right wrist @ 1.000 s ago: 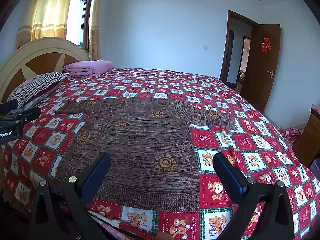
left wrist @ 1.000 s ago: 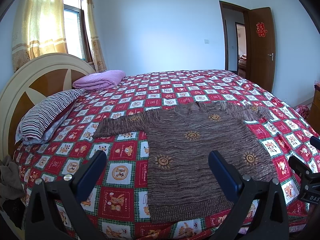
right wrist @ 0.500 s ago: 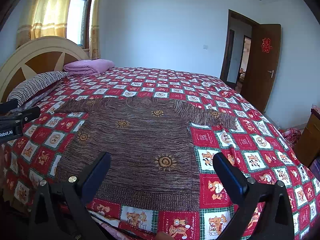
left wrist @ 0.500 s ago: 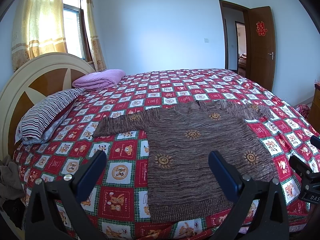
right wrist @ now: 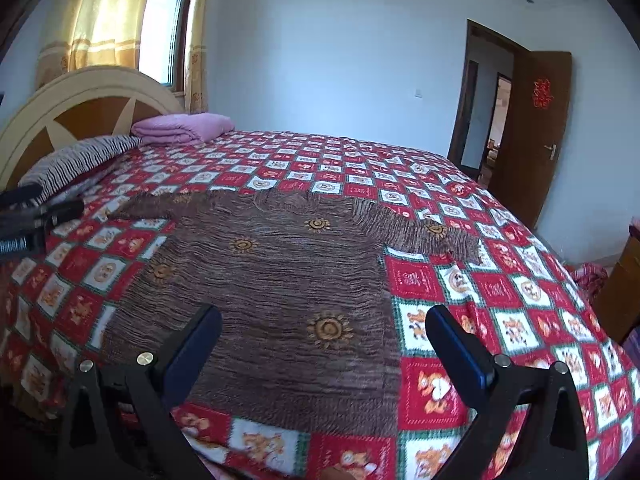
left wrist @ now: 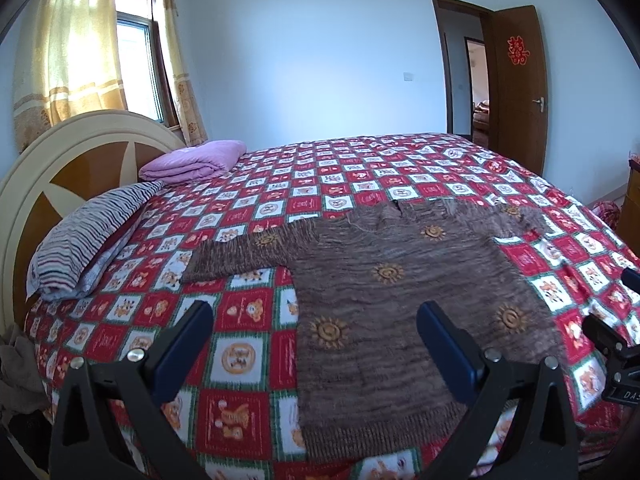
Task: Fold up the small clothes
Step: 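Lower the right tool to the sweater sleeve and close on its cuff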
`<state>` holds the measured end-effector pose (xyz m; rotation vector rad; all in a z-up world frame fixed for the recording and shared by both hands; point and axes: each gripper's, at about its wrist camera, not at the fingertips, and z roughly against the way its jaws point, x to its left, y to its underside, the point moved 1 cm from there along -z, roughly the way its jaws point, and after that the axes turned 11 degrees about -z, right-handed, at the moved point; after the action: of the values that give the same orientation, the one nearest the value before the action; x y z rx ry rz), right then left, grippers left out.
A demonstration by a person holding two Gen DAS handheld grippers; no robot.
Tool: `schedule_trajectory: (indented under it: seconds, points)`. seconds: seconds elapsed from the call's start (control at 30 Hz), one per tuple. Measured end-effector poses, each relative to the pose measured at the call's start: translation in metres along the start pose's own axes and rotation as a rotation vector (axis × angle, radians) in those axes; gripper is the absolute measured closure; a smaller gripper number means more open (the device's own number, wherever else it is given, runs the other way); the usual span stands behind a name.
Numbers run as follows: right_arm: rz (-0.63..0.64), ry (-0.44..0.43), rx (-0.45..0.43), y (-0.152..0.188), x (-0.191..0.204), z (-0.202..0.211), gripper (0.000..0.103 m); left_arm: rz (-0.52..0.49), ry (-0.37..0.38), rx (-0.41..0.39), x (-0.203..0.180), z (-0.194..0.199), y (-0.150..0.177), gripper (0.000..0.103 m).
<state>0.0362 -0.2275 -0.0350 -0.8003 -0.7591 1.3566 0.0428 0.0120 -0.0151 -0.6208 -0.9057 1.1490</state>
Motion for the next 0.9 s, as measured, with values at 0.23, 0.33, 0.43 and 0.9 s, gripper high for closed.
schedule_trajectory:
  seconds: [0.23, 0.33, 0.43, 0.9]
  points:
    - [-0.070, 0.047, 0.051, -0.022, -0.036, -0.053, 0.001, -0.003, 0.028, 0.096, 0.008, -0.073, -0.020, 0.000]
    - [-0.100, 0.070, 0.083, -0.029, -0.054, -0.079, 0.001, -0.016, 0.015, 0.124, 0.006, -0.103, -0.026, 0.000]
    - [-0.123, 0.096, 0.120, -0.034, -0.073, -0.105, 0.001, -0.022, 0.004, 0.151, 0.002, -0.133, -0.031, 0.000]
    - [-0.353, 0.207, 0.208, -0.066, -0.202, -0.229, 0.004, -0.098, -0.050, 0.265, -0.022, -0.272, -0.051, 0.000]
